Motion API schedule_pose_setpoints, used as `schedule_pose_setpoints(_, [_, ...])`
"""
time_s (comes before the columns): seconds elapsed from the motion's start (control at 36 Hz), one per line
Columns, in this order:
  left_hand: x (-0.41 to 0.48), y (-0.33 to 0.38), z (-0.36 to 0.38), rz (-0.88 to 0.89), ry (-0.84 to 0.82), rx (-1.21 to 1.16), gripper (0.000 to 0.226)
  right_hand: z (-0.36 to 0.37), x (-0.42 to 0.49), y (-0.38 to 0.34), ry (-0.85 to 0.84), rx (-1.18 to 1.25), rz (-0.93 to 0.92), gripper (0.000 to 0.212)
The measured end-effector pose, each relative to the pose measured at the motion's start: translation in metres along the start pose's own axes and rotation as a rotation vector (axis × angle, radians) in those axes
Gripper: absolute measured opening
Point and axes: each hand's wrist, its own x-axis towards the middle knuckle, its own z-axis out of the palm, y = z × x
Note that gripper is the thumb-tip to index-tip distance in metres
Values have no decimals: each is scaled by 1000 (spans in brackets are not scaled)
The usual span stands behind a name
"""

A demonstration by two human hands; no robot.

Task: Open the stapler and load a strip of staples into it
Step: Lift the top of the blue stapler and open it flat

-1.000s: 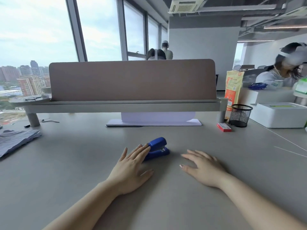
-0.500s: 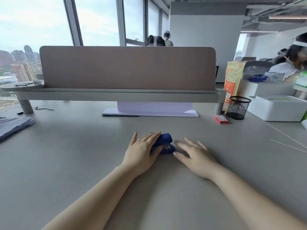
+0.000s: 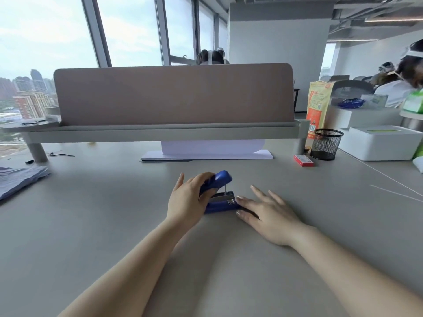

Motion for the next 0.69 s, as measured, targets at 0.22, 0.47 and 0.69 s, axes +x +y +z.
schedule_pose_setpoints(0.22, [1,-15,-26,49,-9,-74,31,-4,-3,-6,19,-92,-74,87])
schedule_pose_setpoints(0.47, [0,-33,-59,-54,-71,-288,57,-6,-3,-11,-23,-134,-136,94])
schedule_pose_setpoints(0.69, [-10,-68,-80,-186,-22,-492,47,-10,-7,-15,-51,-73,-101,44])
